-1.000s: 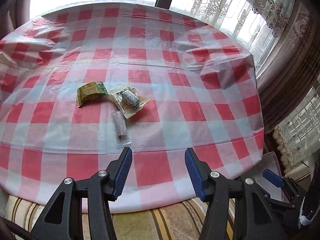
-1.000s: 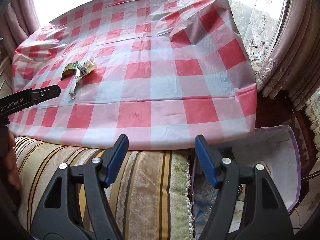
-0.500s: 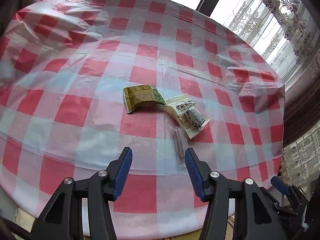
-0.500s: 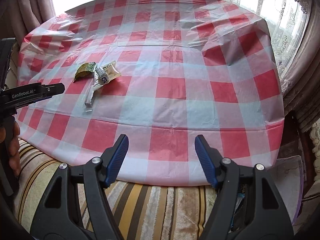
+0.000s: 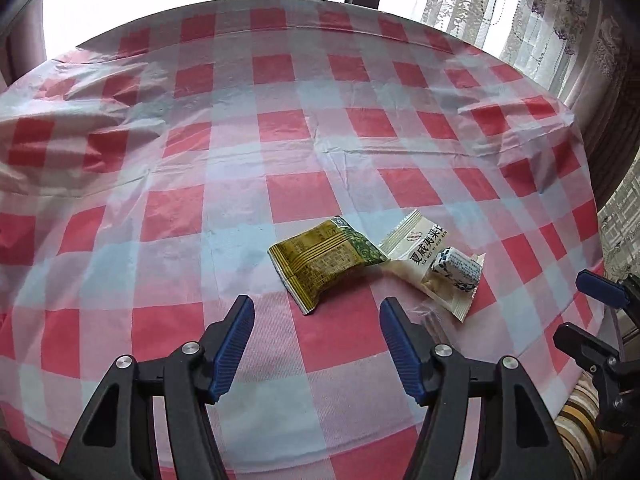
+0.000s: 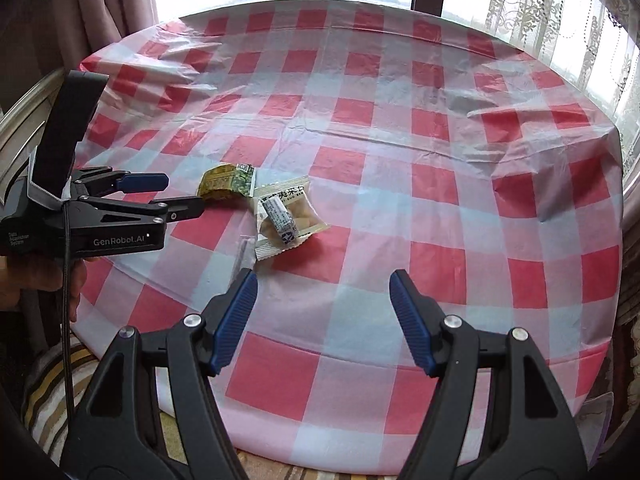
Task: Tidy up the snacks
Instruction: 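Grasp the green-gold bag with the left tool while the right tool grasps a small white candy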
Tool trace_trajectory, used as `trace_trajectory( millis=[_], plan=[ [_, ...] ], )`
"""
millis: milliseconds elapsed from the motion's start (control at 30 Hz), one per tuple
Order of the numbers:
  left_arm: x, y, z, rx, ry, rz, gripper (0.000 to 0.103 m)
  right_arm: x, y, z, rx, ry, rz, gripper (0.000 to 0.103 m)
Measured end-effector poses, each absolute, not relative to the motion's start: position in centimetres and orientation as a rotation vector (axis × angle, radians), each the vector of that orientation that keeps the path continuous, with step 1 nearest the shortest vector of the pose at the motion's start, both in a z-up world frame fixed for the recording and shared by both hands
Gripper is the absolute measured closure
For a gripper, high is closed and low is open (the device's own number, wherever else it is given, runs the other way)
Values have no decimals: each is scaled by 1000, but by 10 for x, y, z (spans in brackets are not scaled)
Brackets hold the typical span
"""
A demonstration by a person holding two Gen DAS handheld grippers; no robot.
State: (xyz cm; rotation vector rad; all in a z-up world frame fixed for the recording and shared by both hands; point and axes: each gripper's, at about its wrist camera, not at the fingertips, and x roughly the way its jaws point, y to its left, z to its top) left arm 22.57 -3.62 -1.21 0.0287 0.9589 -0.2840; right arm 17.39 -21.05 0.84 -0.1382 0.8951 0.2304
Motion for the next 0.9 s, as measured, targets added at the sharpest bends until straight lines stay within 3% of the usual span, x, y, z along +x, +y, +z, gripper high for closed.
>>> trace_trajectory(
  millis=[433, 633, 800, 900],
  plan=[
    [261, -39, -27, 206, 904, -458, 37, 221, -178, -16, -199, 933, 276, 41],
    [270, -47, -35, 246, 919, -511, 37, 230, -173, -25, -202, 958, 292, 58],
    [271, -49, -37, 249, 930, -525, 38, 233, -171, -31, -196, 971, 300, 81],
    [268, -48, -35, 233, 933, -534, 48, 232, -171, -31, -191, 968, 302, 85]
  ],
)
